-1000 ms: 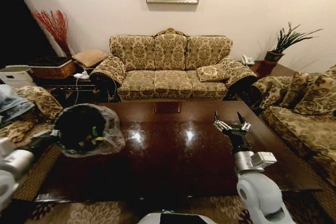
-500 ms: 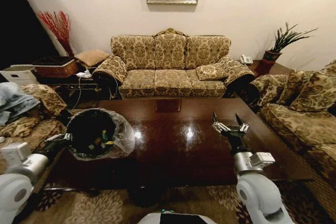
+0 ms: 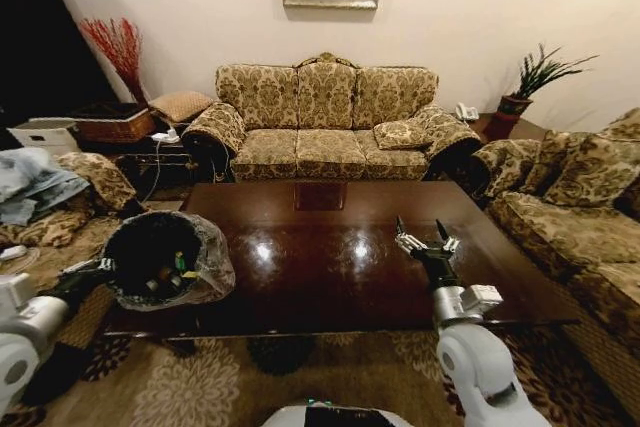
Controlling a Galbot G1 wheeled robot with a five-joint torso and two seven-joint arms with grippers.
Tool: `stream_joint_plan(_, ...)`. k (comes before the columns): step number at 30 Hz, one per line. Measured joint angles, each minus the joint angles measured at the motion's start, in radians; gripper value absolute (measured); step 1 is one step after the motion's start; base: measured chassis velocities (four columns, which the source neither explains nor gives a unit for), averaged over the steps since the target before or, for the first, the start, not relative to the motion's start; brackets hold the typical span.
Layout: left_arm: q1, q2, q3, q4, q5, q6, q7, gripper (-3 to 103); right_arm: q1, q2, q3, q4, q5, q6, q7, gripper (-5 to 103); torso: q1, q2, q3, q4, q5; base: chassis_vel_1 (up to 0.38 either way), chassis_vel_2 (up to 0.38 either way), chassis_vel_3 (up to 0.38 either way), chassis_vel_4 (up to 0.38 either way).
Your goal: Move to the front of the table and place the trash on the table into the trash bin.
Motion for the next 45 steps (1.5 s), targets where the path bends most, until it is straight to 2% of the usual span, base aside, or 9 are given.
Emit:
stream_joint_plan(17, 0.013, -0.096, 0.032, 0.027, 0.051, -0.025, 0.002, 0, 0.013, 0.005, -0.037, -0.042, -0.010, 0.037, 0.001, 100, -0.001, 0.000, 0.000, 0.0005, 0.0003, 0.293, -0.274, -0.291, 0.272)
stream_joint_plan(19, 0.013, -0.121, 0.044, 0.031, 0.063, -0.030, 0.001, 0, 0.017, 0.008, -0.045, -0.057, -0.013, 0.073, -0.008, 100, -0.001, 0.000, 0.000, 0.0002, -0.0005, 0.284, -0.307, -0.269, 0.287)
stream_joint_plan(23, 0.014, -0.166, 0.060, 0.036, 0.085, -0.036, 0.000, 0, 0.029, 0.013, -0.057, -0.089, -0.014, 0.168, -0.028, 100, -0.001, 0.001, -0.001, 0.0005, 0.0006, 0.191, -0.225, -0.205, 0.218)
stream_joint_plan(29, 0.032, -0.236, 0.104, 0.080, 0.161, -0.075, 0.001, 0, 0.038, 0.023, -0.057, -0.125, -0.017, 0.216, -0.056, 100, 0.000, 0.000, 0.000, 0.0003, 0.0001, 0.021, -0.042, -0.038, 0.041)
stream_joint_plan(32, 0.037, -0.259, 0.127, 0.143, 0.199, -0.100, -0.001, 0, 0.036, 0.034, -0.060, -0.141, -0.018, 0.233, -0.071, 100, 0.001, 0.000, 0.001, 0.0000, -0.0004, -0.032, 0.052, 0.048, -0.047)
stream_joint_plan(38, 0.047, -0.264, 0.131, 0.227, 0.219, -0.125, -0.006, 0, 0.034, 0.048, -0.057, -0.156, -0.017, 0.248, -0.092, 100, 0.000, 0.000, 0.000, 0.0001, 0.0003, -0.015, 0.018, 0.011, -0.011)
stream_joint_plan(43, 0.014, -0.258, 0.186, 0.382, 0.241, -0.156, -0.025, 0, 0.021, 0.067, -0.056, -0.172, -0.017, 0.252, -0.108, 100, -0.001, 0.000, 0.000, 0.0006, -0.0002, 0.000, 0.000, 0.000, 0.000)
stream_joint_plan(45, -0.035, -0.251, 0.237, 0.508, 0.242, -0.207, -0.053, 0, 0.012, 0.067, -0.057, -0.174, -0.017, 0.260, -0.111, 100, 0.000, 0.000, 0.000, 0.0002, -0.0005, 0.000, 0.000, 0.000, 0.000)
